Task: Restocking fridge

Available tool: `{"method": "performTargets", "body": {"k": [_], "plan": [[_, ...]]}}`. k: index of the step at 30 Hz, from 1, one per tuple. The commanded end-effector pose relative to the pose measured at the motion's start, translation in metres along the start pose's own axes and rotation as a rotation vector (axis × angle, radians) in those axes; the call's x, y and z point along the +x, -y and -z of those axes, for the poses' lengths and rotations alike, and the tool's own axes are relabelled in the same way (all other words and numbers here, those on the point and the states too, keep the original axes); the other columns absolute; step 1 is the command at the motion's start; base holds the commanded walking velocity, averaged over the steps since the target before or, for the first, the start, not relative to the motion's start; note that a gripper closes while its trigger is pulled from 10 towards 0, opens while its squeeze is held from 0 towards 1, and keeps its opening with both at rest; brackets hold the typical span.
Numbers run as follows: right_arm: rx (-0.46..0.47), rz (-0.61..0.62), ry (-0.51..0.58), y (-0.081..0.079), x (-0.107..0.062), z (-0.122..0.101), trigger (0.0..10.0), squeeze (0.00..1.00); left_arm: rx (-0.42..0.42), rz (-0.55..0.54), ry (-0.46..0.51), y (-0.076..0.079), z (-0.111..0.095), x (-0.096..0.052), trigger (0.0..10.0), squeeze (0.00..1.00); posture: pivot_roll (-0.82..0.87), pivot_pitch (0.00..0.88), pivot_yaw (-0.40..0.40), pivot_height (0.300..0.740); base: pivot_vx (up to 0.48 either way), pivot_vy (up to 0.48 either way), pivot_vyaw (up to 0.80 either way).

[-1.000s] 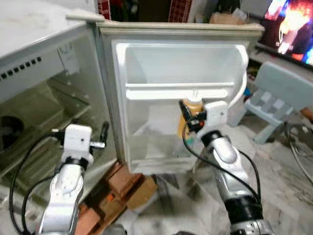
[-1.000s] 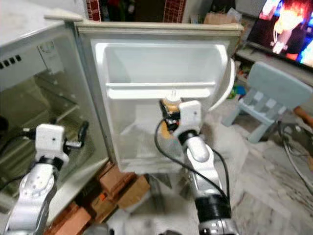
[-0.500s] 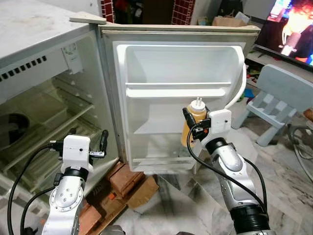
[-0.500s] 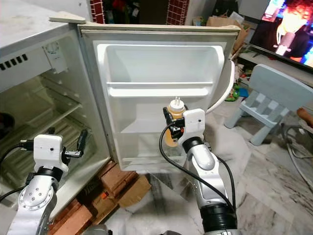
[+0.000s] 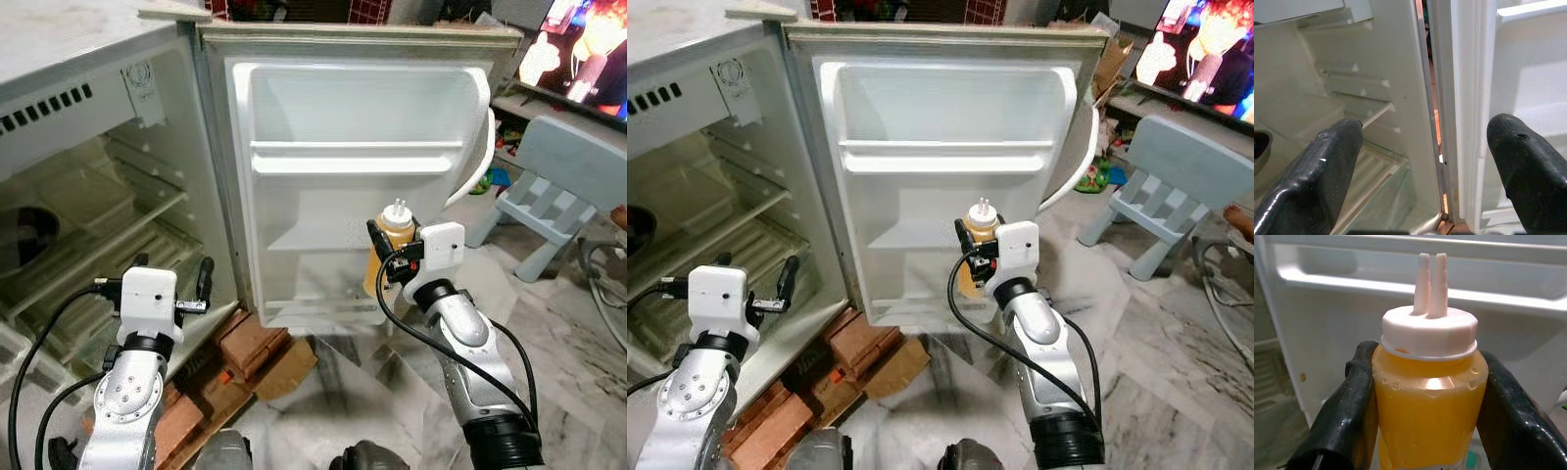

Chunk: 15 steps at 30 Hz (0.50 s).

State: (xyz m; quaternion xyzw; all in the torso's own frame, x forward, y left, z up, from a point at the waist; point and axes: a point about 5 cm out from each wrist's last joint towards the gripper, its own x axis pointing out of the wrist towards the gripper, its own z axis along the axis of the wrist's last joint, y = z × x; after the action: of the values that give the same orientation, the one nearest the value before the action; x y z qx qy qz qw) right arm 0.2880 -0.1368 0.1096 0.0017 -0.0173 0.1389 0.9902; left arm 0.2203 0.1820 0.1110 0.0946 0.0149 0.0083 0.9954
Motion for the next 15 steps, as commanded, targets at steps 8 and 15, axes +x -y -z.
{"method": "performTargets", "body": {"k": [8,15], "plan": [[-0.004,-0.013,0.022,-0.0016,0.0006,-0.007,10.0,0.0,0.006,0.003,-0.003,-0.0025,-0.0041,-0.0011,10.0,0.0,0.18,0.052,-0.07,0.665,0.0,0.0,0.0],[-0.002,-0.016,0.02,-0.0023,-0.0001,-0.0072,10.0,0.0,0.014,0.005,-0.009,-0.0027,-0.0046,0.0,10.0,0.0,0.18,0.06,-0.074,0.615,0.0,0.0,0.0]]}}
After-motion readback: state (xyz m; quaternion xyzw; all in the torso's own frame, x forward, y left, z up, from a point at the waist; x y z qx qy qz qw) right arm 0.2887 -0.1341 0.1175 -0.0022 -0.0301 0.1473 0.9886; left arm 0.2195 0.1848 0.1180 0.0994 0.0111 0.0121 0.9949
